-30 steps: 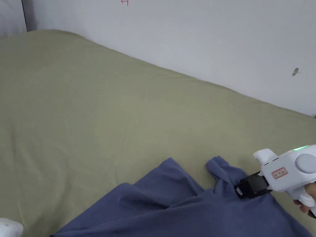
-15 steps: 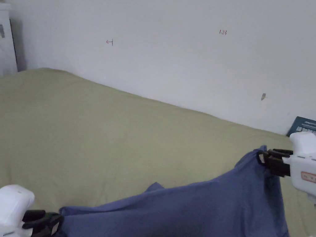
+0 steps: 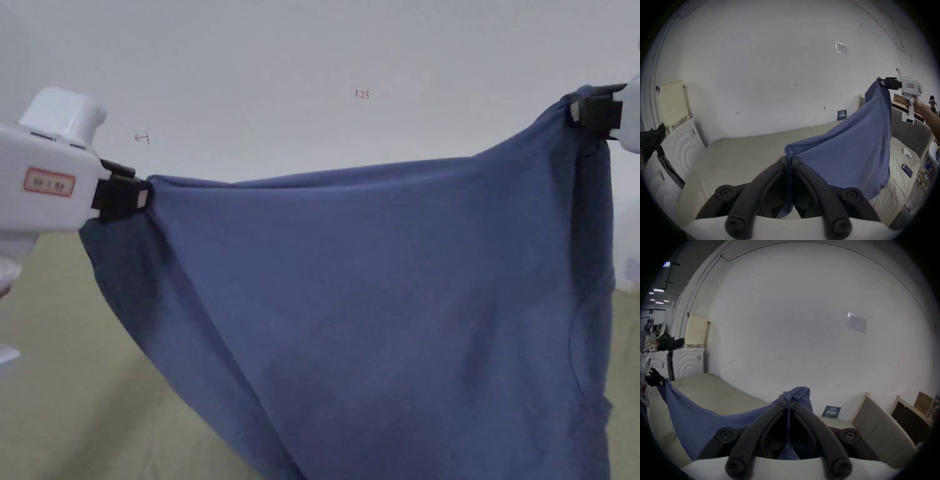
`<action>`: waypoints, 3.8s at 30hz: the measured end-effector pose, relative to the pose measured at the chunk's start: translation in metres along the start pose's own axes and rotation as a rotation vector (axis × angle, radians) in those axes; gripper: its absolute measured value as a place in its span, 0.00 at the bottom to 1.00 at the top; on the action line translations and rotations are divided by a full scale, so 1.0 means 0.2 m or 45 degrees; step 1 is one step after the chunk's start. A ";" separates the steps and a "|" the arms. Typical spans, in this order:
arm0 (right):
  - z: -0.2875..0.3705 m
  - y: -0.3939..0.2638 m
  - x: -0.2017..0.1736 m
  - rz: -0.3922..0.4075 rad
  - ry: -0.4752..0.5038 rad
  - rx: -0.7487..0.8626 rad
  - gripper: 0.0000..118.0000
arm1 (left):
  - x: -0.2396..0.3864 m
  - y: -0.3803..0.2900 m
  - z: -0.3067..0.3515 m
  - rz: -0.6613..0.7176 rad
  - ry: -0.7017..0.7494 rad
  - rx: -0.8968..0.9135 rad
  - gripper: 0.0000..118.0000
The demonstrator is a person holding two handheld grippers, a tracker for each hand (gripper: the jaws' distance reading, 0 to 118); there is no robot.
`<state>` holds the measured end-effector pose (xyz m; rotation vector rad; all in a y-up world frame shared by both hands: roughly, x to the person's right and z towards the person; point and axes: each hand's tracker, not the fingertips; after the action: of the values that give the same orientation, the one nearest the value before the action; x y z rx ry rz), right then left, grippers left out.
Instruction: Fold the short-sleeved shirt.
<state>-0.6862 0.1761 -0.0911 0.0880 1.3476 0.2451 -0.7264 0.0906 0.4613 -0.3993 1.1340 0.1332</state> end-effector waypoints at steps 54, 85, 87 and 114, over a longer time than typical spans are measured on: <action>1.26 -1.11 -0.20 -0.074 0.358 -0.202 0.00 | 0.24 -1.09 0.52 -0.132 -0.172 -0.184 0.05; 1.85 -1.36 -0.42 -0.301 0.064 -0.406 0.81 | 0.62 -1.31 1.03 0.241 0.197 -0.159 0.78; 1.90 -1.33 -0.49 -0.330 0.021 -0.344 0.59 | 0.70 -1.27 1.07 0.297 0.270 -0.052 0.69; 1.79 -1.57 -0.52 -0.312 0.050 -0.619 0.00 | 0.59 -1.71 0.53 0.729 0.216 -0.692 0.20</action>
<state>-0.3207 -0.1235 0.0231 -0.4886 1.2901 0.3611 -0.4832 -0.1969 0.4766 -0.5622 1.3517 0.9379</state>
